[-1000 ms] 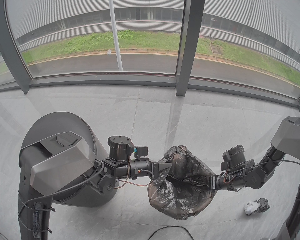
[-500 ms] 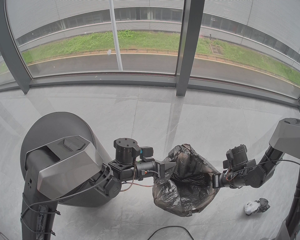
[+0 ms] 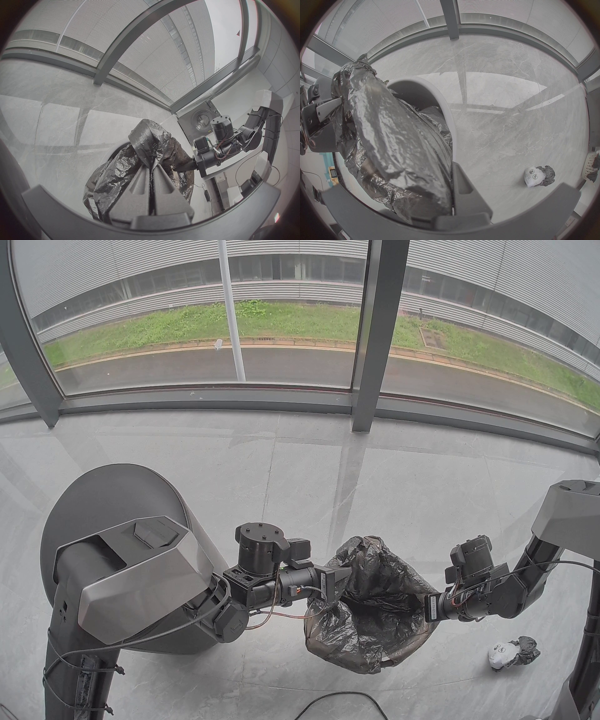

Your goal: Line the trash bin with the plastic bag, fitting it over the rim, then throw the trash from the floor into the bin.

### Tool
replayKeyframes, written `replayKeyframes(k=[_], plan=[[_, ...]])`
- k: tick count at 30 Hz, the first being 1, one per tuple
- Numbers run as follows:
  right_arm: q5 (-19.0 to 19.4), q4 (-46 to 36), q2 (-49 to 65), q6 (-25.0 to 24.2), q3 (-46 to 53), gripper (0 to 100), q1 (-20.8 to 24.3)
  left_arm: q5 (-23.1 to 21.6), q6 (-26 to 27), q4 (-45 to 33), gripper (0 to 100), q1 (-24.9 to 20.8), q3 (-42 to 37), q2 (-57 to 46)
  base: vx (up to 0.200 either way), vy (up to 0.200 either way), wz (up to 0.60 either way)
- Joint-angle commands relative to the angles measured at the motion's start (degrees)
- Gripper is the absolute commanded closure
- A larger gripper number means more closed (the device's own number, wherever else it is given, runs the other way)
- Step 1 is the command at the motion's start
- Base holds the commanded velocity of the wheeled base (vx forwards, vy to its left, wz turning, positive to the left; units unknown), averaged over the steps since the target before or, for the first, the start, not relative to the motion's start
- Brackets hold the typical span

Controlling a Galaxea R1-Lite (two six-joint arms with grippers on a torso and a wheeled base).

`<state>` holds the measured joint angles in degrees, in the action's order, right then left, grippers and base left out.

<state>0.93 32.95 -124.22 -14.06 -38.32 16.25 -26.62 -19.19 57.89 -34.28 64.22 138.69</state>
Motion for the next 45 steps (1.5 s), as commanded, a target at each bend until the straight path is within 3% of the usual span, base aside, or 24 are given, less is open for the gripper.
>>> replayKeyframes(k=[1,5,23,45], plan=[[-0.05,0.01,-0.14,-0.09,-0.01,0,-0.17,1.58,0.73,-0.32,100,-0.17,0.03,-0.44,0.0,0.0,0.0],[-0.4,0.97,-0.23,-0.18,0.17,0,-0.69,6.41,3.19,-1.56,100,0.0,0.12,-0.62,0.0,0.0,0.0],[-1.98,3.35,-2.16,-0.18,-1.85,0,-8.43,6.85,4.07,-1.99,100,-0.44,1.17,0.53,0.0,0.0,0.0],[-1.37,8.97,-3.66,0.08,-1.5,0,-6.32,8.34,7.15,-1.91,100,1.58,1.61,1.84,0.0,0.0,0.0]])
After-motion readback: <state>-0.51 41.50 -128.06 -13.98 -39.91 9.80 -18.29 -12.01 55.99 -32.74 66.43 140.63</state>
